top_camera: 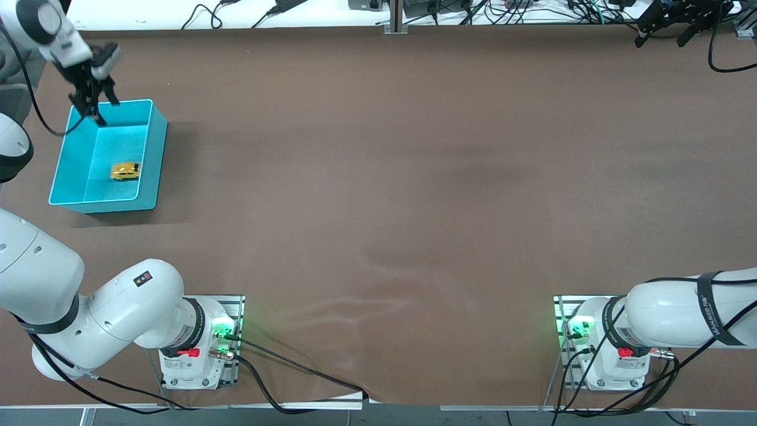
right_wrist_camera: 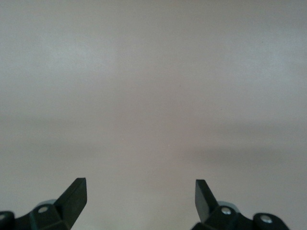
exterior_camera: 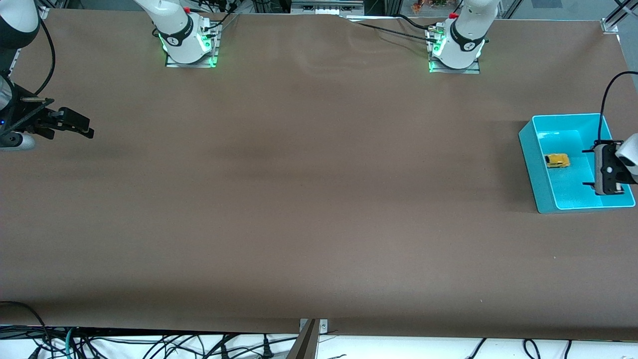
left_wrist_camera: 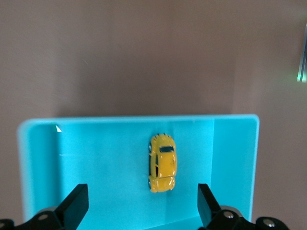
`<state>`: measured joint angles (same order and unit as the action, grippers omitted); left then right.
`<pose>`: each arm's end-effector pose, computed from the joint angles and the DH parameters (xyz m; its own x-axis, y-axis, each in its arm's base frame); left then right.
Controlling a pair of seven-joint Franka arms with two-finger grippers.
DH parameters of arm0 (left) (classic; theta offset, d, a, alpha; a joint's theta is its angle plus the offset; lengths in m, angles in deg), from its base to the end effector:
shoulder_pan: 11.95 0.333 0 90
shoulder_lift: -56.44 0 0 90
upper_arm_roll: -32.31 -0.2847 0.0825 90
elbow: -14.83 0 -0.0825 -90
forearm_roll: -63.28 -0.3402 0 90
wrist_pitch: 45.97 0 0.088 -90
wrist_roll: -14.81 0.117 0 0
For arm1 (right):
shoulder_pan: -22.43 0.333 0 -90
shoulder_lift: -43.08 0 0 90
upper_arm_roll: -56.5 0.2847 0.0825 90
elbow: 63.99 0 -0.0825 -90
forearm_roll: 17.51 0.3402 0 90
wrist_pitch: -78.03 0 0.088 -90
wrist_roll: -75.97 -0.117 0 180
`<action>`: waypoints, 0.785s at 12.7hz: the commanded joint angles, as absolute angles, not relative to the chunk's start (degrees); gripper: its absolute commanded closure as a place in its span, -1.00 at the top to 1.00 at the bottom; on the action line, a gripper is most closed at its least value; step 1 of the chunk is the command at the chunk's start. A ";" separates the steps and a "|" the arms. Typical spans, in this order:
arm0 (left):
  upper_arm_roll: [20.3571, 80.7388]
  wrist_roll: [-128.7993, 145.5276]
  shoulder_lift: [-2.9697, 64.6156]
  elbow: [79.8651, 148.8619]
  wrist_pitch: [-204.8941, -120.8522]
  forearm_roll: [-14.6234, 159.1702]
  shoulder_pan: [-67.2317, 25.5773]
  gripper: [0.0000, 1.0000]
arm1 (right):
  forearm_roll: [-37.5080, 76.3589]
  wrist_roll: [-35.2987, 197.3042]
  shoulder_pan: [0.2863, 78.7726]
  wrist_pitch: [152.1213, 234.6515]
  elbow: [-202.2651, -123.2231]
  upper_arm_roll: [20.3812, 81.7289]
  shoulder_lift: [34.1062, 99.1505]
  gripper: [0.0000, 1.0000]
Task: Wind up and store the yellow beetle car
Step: 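Open the left gripper to release the car inside the bin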
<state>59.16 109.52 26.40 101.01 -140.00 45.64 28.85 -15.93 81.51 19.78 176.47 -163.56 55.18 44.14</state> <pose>0.5575 0.2109 0.3454 0.0999 -0.9946 -0.0286 -0.9397 -0.1037 0.3258 0.5198 -0.0332 0.5142 0.9991 0.0233 -0.0355 0.0223 -0.9993 -0.0302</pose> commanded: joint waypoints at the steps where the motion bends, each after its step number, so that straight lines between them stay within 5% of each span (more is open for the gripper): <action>1: 63.06 100.55 25.86 95.78 -134.76 48.68 27.34 1.00 | -15.58 81.95 19.71 176.29 -162.60 55.19 44.13 1.00; 10: 67.38 73.84 28.38 85.31 -122.00 58.70 15.38 1.00 | -15.49 81.95 20.15 175.41 -161.37 58.88 43.69 1.00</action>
<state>68.24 79.94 26.82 87.18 -123.90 56.55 16.81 -15.83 81.51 20.42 176.47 -162.39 58.88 43.91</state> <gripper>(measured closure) 0.000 0.000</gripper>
